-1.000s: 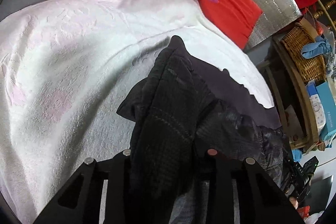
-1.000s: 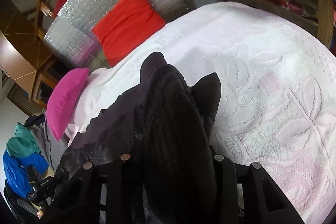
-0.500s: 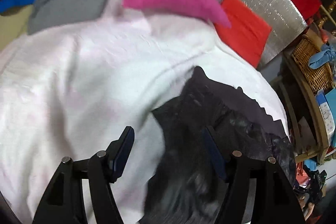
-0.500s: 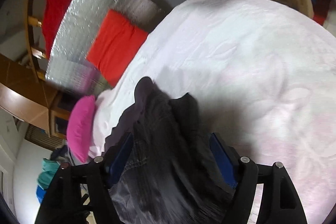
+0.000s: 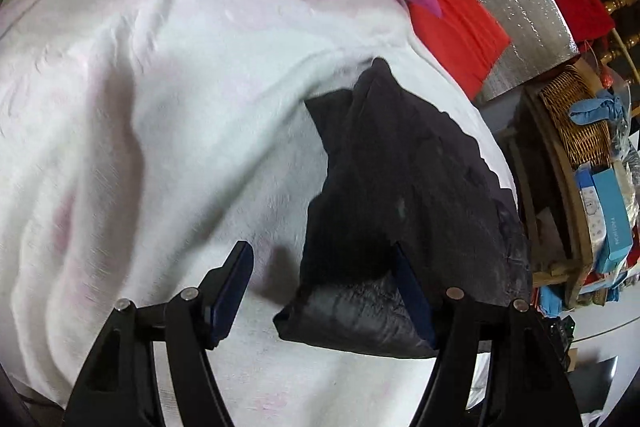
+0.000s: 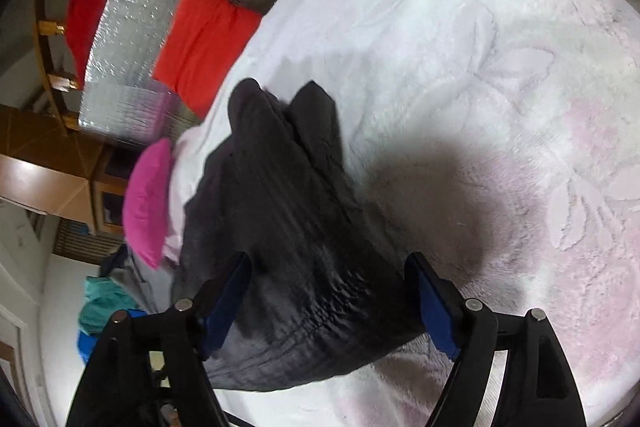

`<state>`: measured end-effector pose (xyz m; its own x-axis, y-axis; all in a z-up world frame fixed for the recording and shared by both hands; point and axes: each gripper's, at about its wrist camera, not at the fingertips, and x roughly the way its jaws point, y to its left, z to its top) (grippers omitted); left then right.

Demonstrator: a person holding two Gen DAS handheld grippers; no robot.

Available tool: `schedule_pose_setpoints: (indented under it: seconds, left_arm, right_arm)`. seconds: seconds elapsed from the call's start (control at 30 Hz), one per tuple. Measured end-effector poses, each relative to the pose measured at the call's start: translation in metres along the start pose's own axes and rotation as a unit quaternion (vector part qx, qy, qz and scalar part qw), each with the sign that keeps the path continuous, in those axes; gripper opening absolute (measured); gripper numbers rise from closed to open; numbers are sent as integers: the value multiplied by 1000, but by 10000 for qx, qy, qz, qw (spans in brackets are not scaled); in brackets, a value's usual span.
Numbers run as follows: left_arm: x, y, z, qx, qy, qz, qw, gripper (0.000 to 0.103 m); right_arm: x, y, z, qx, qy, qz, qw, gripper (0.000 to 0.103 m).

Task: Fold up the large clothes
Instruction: 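Open both grippers and release the folded jacket onto the bed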

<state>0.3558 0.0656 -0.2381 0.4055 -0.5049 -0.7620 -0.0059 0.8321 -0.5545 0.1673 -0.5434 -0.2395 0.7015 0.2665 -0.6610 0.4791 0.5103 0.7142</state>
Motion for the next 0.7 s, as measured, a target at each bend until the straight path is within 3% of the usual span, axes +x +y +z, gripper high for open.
schedule_pose_setpoints:
  seconds: [0.03, 0.07, 0.13, 0.23, 0.3, 0.4, 0.43, 0.5, 0.57, 0.63, 0.7]
  left_arm:
    - [3, -1, -1, 29, -17, 23, 10000, 63]
    - [6, -3, -1, 106, -27, 40, 9999, 48]
    - [11, -7, 0, 204, -8, -9, 9998, 36]
    - [2, -17, 0, 427, -300, 46, 9986, 28]
    - [-2, -26, -2, 655, -495, 134, 9965, 27]
    - [12, -25, -4, 724, -265, 470, 9959, 34]
    - [19, -21, -3, 665, -105, 561, 9961, 40]
    - [21, -13, -2, 404, -7, 592, 9974, 52]
    - [11, -9, -1, 255, -105, 532, 9982, 54]
    - [-2, -9, -1, 213, -268, 458, 9984, 54]
    - [-21, -11, -6, 200, -591, 294, 9976, 54]
  right_arm:
    - [4, 4, -1, -93, 15, -105, 9999, 65]
    - [8, 9, -2, -236, -8, -258, 9994, 59]
    - [6, 20, -5, -494, -156, -367, 9980, 42]
    - [-10, 44, -9, -946, -628, -113, 9935, 36]
    - [-19, 54, -11, -1170, -871, 76, 9893, 36]
    - [-3, 48, -10, -1226, -666, -504, 9889, 36]
    - [7, 37, -7, -960, -414, -667, 9923, 39]
    - [10, 25, -1, -506, -233, -547, 9969, 48]
    - [0, 26, -1, -492, -340, -462, 9971, 54]
    - [-18, 27, -5, -461, -641, -390, 9961, 73]
    - [-37, 22, -11, -346, -883, -229, 9952, 75]
